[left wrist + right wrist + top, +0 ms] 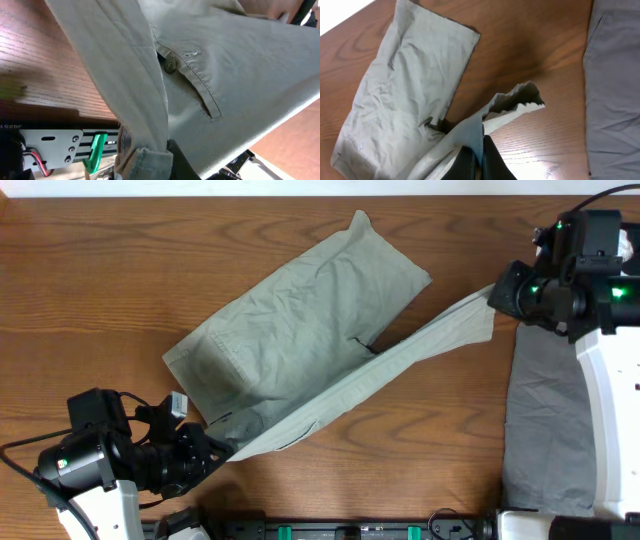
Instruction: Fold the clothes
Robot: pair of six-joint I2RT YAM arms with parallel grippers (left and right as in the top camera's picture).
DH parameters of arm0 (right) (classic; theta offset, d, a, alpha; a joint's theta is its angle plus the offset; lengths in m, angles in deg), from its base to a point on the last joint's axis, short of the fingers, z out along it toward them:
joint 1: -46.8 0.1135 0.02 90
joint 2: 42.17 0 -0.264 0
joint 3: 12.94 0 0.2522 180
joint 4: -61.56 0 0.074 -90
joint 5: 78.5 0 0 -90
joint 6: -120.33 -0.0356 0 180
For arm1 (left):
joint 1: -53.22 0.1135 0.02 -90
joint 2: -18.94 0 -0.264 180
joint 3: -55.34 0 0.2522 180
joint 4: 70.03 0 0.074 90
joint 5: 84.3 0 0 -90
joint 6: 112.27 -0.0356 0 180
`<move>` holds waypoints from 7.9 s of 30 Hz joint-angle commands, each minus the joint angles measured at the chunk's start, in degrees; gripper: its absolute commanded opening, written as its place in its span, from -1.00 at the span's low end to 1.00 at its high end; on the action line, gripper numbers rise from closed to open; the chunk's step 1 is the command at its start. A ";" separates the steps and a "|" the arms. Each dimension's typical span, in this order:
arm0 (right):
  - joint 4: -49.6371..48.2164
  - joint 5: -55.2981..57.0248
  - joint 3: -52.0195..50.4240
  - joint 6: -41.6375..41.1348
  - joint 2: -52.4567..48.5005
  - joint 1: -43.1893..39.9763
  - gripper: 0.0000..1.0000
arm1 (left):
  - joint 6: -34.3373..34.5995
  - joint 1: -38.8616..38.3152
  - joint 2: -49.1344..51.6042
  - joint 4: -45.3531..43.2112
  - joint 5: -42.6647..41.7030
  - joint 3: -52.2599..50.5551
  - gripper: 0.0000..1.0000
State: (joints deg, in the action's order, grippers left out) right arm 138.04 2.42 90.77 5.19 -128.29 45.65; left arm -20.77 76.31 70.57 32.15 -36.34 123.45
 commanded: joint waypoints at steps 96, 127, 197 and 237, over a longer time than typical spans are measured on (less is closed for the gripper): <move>3.67 -3.91 1.79 20.90 -36.04 14.88 -0.97 | 5.22 -8.35 25.07 -38.42 19.61 7.06 0.49; -28.94 -4.28 1.77 3.32 -37.75 14.19 0.10 | 4.72 -8.35 25.07 -39.17 19.58 7.06 0.52; -9.51 -13.68 0.68 13.68 -32.94 2.71 -0.38 | 4.72 -8.35 25.09 -41.13 19.61 7.02 0.53; -1.11 -2.60 -9.31 16.02 -17.84 3.67 -0.98 | 4.72 -8.35 25.09 -41.38 19.61 7.02 0.55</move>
State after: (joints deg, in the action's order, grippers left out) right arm 136.38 -4.47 82.16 20.38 -144.77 49.65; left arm -15.06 68.09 96.19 -9.20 -16.45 129.83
